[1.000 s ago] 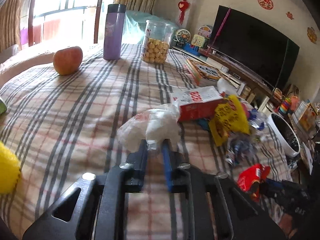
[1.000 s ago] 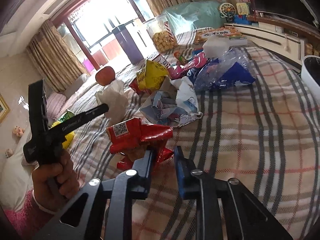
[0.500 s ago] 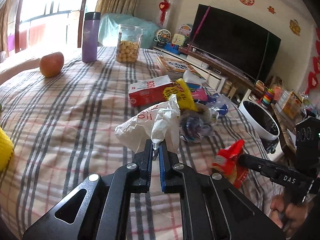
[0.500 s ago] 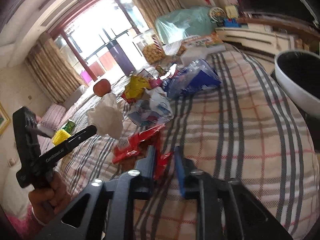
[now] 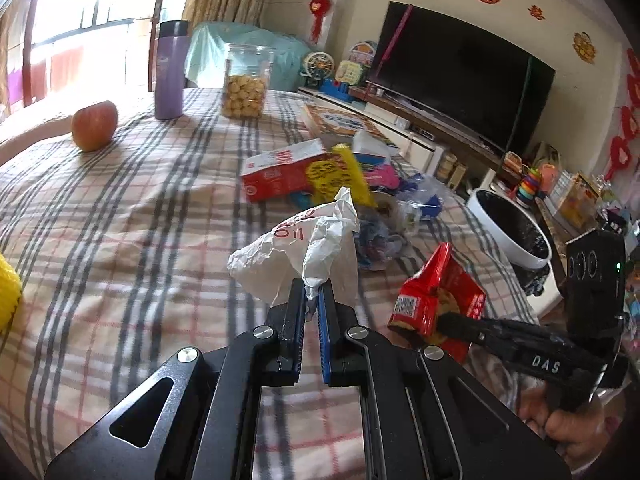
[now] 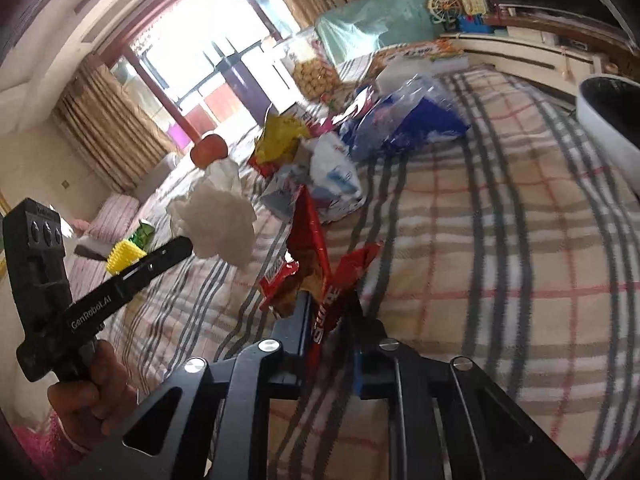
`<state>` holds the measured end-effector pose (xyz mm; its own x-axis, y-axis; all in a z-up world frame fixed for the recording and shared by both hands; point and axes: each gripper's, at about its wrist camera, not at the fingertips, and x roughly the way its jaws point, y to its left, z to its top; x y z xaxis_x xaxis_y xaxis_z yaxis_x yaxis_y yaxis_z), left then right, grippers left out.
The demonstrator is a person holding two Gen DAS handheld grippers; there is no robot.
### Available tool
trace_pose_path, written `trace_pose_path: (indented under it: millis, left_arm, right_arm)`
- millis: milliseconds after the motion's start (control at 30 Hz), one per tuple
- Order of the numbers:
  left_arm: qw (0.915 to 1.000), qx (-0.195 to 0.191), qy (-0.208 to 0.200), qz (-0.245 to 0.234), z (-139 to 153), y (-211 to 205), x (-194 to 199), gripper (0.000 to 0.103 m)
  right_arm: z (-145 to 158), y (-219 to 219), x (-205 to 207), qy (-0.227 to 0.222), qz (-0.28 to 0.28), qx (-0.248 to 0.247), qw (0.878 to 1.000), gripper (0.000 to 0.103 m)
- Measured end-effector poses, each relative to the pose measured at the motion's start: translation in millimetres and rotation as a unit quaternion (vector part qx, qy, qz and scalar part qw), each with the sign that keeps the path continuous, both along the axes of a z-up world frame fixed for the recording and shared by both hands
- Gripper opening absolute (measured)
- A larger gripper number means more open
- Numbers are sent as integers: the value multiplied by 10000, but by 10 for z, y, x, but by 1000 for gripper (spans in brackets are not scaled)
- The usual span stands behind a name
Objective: Collect trash
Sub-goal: 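Grasp the white plastic bag with the left gripper while the right grasps the red snack bag, then carry both bags over the black bin and open both grippers to drop them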
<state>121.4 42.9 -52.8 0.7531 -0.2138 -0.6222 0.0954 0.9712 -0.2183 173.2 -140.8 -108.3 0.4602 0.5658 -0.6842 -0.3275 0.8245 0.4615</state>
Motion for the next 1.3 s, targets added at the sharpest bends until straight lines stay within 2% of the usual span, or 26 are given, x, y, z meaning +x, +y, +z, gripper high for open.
trace_pose_path:
  millis: [200, 500, 833, 1300]
  left_arm:
    - [9991, -38, -28, -423, 60, -350, 11, 5]
    - [9952, -59, -14, -978, 122, -898, 114, 5]
    - [9891, 48, -63, -1471, 193, -1428, 247, 5]
    - [9802, 178, -157, -1967, 291, -2052, 550, 5]
  right_arm:
    - [188, -323, -48, -312, -307, 18, 9990, 13]
    - [348, -813, -114, -520, -754, 66, 9958, 11]
    - [435, -1471, -91, -615, -1428, 12, 9878, 11]
    - [531, -2147, 10, -704, -2100, -106, 9751, 11]
